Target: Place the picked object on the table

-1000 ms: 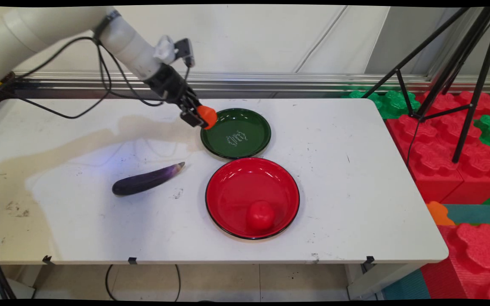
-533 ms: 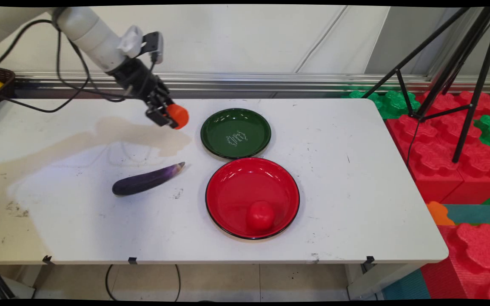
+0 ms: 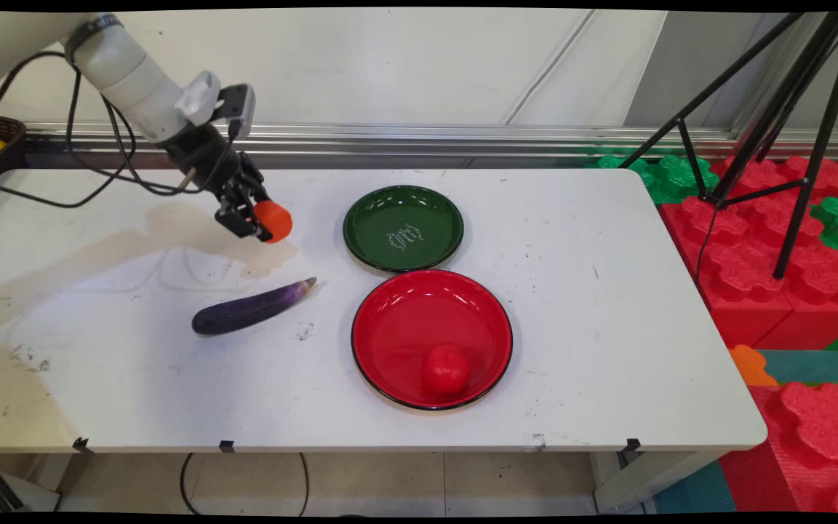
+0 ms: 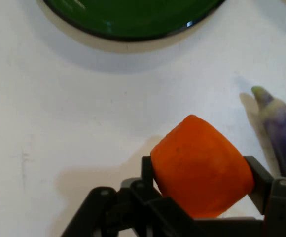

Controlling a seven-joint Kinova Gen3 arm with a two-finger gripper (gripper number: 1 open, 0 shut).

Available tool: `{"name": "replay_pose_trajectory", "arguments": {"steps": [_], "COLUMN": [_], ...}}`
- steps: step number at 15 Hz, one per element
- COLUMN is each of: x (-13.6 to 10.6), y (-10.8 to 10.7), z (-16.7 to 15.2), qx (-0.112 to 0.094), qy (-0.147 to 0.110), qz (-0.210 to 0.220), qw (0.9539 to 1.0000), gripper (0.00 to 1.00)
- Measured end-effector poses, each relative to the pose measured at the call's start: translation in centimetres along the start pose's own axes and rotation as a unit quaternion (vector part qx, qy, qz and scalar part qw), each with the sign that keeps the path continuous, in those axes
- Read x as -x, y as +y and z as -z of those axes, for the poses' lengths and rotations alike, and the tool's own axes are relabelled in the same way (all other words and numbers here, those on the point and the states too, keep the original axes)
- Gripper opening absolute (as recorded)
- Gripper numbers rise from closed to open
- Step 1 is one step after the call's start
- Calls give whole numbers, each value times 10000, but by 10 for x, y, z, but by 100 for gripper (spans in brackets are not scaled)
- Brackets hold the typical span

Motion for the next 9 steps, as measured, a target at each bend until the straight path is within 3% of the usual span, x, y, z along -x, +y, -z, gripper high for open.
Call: {"name": "replay_pose_trajectory", "arguments": {"steps": [6, 7, 9], "x": [17, 19, 21], "y": [-11, -12, -14], "z": [-39, -43, -48], "qx": [106, 119, 127], "qy": [-126, -123, -98], "qz": [75, 99, 138], "qw": [9998, 9998, 9998], "gripper": [0, 100, 100]}}
